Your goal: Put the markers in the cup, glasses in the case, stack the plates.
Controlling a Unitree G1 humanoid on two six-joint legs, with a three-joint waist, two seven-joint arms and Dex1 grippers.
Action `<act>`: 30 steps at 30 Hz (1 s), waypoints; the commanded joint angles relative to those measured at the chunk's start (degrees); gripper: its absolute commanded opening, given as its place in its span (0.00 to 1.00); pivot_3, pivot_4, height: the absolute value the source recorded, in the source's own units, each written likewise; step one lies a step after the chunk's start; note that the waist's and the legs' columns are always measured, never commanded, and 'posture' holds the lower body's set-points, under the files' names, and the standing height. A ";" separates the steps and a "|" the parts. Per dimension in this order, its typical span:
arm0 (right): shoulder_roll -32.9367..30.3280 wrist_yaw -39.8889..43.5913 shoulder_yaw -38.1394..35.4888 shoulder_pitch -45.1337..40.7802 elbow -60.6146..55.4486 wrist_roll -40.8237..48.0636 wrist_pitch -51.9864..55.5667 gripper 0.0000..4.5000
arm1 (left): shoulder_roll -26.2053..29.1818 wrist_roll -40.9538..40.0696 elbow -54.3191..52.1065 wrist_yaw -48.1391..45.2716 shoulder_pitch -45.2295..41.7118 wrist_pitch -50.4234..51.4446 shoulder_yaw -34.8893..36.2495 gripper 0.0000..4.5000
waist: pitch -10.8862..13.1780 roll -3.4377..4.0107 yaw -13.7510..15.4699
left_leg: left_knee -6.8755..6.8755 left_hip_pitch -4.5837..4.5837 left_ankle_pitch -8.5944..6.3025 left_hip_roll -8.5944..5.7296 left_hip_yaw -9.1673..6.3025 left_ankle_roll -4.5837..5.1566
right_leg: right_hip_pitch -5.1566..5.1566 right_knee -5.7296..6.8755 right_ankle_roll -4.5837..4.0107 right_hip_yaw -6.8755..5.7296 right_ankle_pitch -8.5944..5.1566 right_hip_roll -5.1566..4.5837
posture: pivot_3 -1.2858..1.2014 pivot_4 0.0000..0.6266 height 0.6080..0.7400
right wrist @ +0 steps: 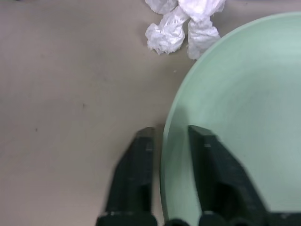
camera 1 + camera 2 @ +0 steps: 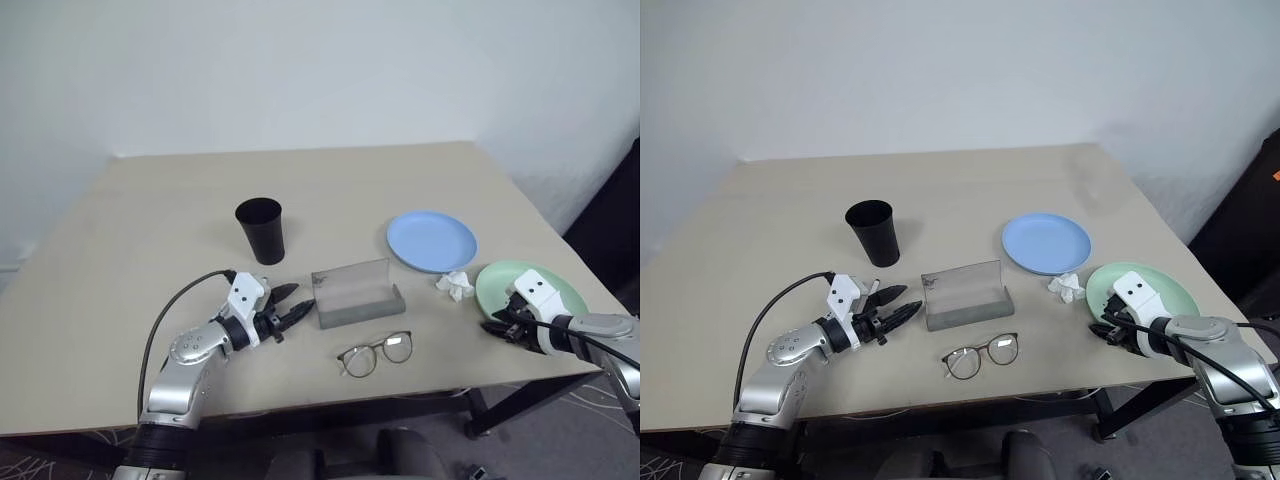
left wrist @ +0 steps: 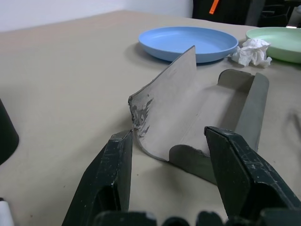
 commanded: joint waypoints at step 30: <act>4.96 0.06 10.23 -26.26 28.38 -12.86 -34.70 0.00 | -1.33 1.19 1.05 0.10 -3.27 -2.19 -0.46 0.56 | -0.01 -0.11 1.29 | 0.02 -0.44 0.10 -0.14 -0.16 0.19 | -0.13 -0.10 -0.02 -0.25 0.00 0.08 | 0.52 0.00 1.00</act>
